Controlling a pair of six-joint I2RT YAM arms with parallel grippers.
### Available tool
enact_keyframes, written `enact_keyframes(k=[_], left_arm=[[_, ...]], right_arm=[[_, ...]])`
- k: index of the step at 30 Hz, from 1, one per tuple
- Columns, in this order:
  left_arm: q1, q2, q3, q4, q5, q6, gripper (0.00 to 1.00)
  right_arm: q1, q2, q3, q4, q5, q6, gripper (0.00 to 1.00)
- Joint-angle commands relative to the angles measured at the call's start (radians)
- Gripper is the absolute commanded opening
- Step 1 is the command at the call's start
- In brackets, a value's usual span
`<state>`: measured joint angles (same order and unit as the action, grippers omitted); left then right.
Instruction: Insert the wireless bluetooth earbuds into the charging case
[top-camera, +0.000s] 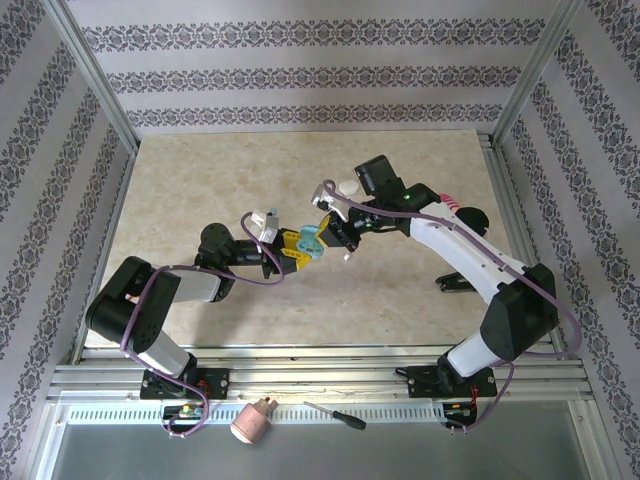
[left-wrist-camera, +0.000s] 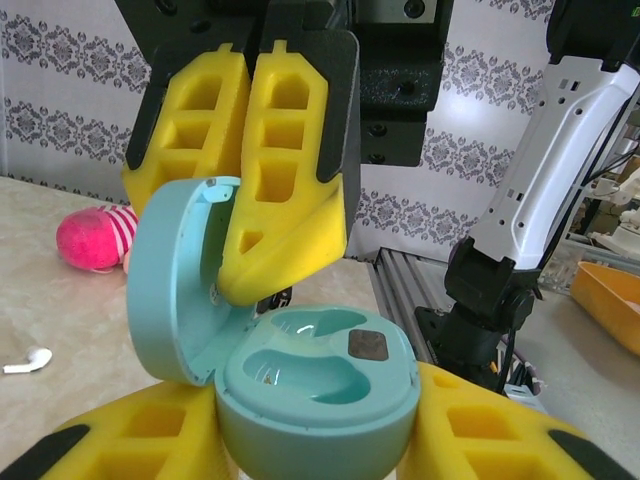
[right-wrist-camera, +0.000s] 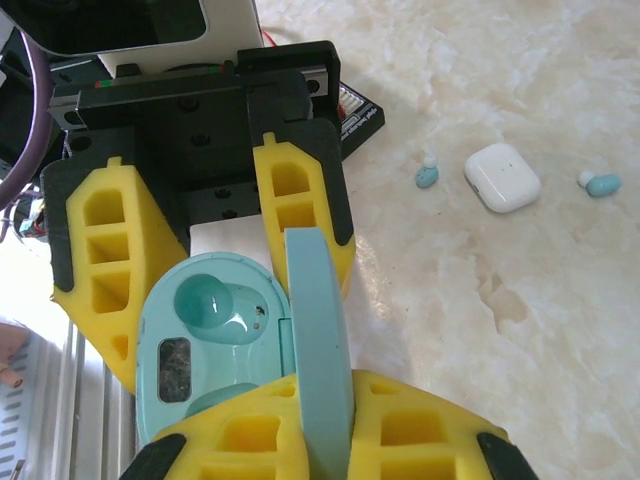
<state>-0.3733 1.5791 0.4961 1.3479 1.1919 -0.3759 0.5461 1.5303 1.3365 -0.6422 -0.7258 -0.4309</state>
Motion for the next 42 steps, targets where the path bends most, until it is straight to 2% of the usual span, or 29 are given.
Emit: enact_keyframes(k=[1, 3, 12, 17, 21, 36, 39, 42], left_arm=[[-0.014, -0.042, 0.021, -0.002, 0.007, 0.047, 0.45], [-0.013, -0.050, 0.023, -0.035, -0.001, 0.070, 0.48], [-0.013, -0.081, 0.046, -0.172, -0.032, 0.137, 0.57], [-0.013, -0.082, 0.052, -0.184, -0.041, 0.139, 0.60], [-0.014, -0.081, 0.058, -0.179, -0.033, 0.135, 0.57], [-0.013, -0.076, 0.051, -0.168, -0.023, 0.139, 0.33], [-0.014, -0.073, 0.049, -0.164, -0.025, 0.144, 0.29], [-0.014, -0.072, 0.046, -0.159, -0.033, 0.153, 0.28]], right_arm=[[0.009, -0.042, -0.026, 0.059, 0.045, 0.030, 0.05], [0.008, -0.055, -0.043, 0.106, 0.069, 0.054, 0.02], [0.019, -0.080, -0.072, 0.156, 0.078, 0.067, 0.02], [0.027, -0.079, -0.077, 0.157, 0.070, 0.058, 0.02], [0.030, -0.079, -0.077, 0.150, 0.057, 0.053, 0.03], [0.034, -0.087, -0.077, 0.145, 0.057, 0.052, 0.05], [0.033, -0.091, -0.077, 0.148, 0.060, 0.054, 0.12], [0.032, -0.102, -0.084, 0.161, 0.062, 0.064, 0.24]])
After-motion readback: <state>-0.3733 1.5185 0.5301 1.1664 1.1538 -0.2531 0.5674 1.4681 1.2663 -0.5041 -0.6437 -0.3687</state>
